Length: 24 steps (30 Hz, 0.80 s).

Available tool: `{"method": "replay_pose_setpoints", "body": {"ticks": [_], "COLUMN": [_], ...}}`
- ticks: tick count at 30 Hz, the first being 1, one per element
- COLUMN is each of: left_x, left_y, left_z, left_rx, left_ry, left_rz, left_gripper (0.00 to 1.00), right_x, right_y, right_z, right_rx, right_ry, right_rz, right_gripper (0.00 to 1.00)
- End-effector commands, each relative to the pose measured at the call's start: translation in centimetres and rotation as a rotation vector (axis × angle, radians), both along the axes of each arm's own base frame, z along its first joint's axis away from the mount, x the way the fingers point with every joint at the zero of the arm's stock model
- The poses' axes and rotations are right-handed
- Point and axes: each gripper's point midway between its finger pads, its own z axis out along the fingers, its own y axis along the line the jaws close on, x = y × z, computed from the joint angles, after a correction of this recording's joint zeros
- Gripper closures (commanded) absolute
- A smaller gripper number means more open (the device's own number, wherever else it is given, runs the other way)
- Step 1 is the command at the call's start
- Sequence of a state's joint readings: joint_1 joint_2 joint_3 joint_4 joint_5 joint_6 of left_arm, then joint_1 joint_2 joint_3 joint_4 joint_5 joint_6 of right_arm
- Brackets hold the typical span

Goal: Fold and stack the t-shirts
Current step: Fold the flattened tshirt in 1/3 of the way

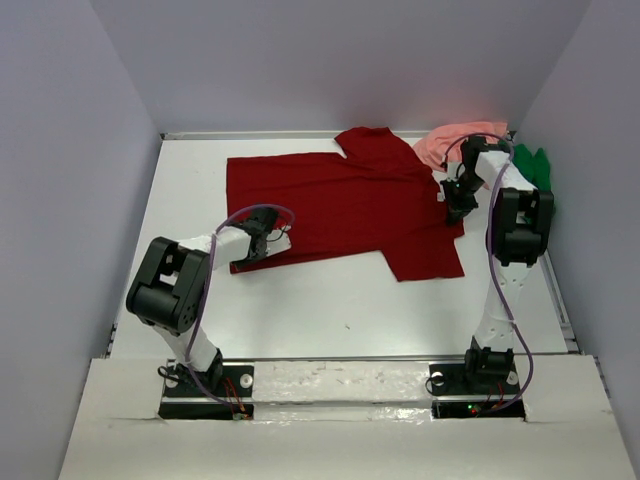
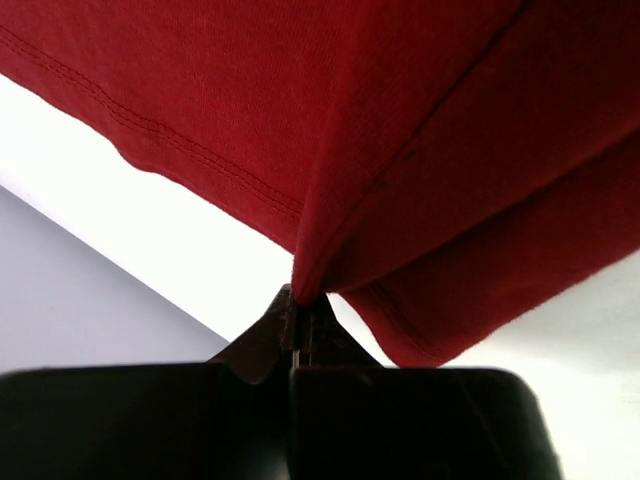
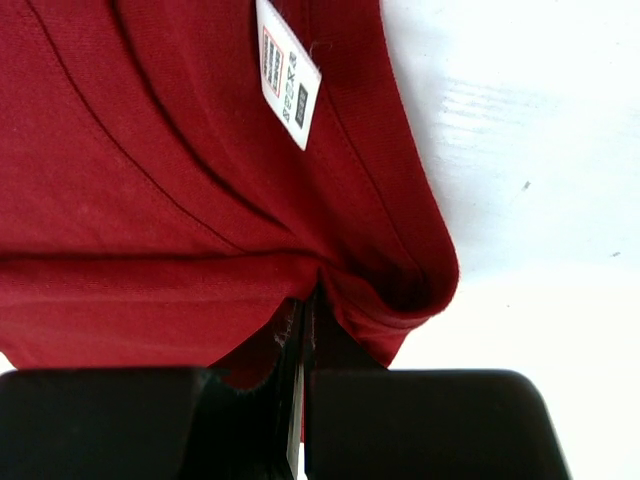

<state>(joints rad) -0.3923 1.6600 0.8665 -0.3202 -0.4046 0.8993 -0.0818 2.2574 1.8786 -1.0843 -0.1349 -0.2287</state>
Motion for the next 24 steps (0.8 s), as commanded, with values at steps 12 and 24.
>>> {"method": "replay_pose_setpoints", "body": {"ticks": [12, 24], "left_x": [1.4, 2.6], "left_y": [2.0, 1.7], "left_z": [-0.5, 1.1], "left_rx": [0.134, 0.129], "left_ry": [-0.044, -0.077], "left_rz": [0.053, 0.060], "left_gripper": [1.00, 1.00], "right_x": [2.7, 2.7], "right_y": [-0.8, -0.5], "right_z": [-0.6, 0.6], "right_rx": [-0.040, -0.026], "right_ry": [-0.058, -0.073], "right_rz": [-0.001, 0.013], "right_gripper": [1.00, 0.93]}}
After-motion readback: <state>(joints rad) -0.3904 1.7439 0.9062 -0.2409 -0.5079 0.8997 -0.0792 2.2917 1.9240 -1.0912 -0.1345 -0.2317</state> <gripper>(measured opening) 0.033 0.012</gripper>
